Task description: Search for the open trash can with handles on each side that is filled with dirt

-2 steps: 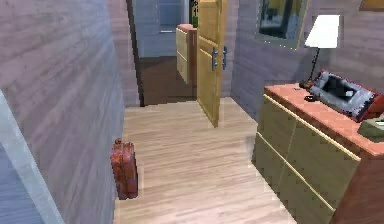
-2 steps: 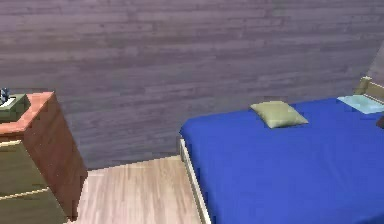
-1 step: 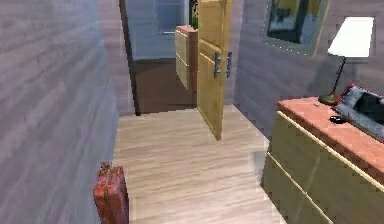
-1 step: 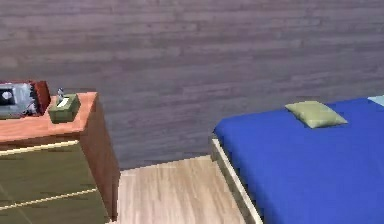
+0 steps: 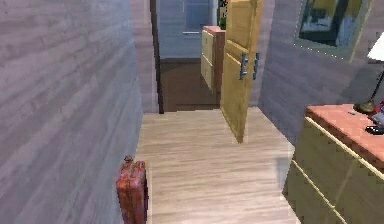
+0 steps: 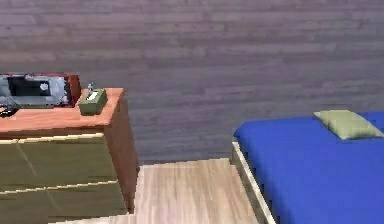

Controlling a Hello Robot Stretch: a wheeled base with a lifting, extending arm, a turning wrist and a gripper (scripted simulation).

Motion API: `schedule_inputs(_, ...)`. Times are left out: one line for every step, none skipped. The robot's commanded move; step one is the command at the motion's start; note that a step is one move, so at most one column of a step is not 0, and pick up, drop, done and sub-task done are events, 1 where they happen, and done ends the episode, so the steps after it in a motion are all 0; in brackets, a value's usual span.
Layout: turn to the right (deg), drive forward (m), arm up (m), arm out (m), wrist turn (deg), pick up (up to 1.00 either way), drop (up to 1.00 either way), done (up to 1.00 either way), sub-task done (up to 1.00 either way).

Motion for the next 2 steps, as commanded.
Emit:
schedule_inputs(0.0,0.8,0.0,0.0,0.0,0.0,0.0,0.0,0.0)
schedule_inputs(-9.0,0.0,0.0,0.0,0.0,0.0,0.0,0.0,0.0)
